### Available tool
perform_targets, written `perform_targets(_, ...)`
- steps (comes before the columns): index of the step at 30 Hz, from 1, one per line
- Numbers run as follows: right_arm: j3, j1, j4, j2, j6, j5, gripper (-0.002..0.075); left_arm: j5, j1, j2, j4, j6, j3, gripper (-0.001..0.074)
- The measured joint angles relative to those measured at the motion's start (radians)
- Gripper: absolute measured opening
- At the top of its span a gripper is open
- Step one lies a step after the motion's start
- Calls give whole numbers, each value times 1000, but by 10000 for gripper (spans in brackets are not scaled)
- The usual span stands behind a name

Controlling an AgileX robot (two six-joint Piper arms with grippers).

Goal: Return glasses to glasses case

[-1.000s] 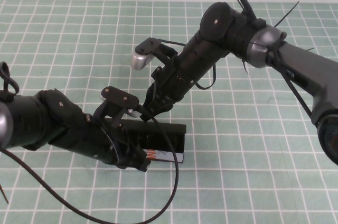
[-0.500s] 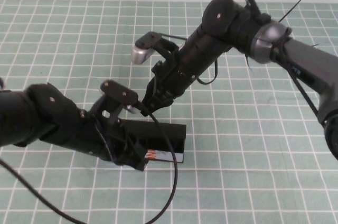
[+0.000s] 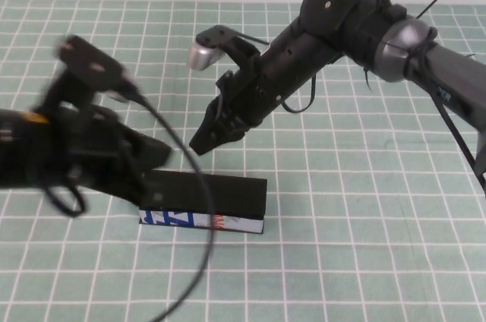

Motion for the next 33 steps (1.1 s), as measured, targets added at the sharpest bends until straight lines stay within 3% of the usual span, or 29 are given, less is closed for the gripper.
perform_targets(5,71,26,4,0,15,0,-13,56,114,-142,146,-139,0,-2)
perform_targets(12,111,82,-65,0,16,0,-13,151,264,-221,188,-174,2,-2)
perform_targets(33,113,91,-140,-10,47,-16,-13,198,280,-244,197,-209,2,-2)
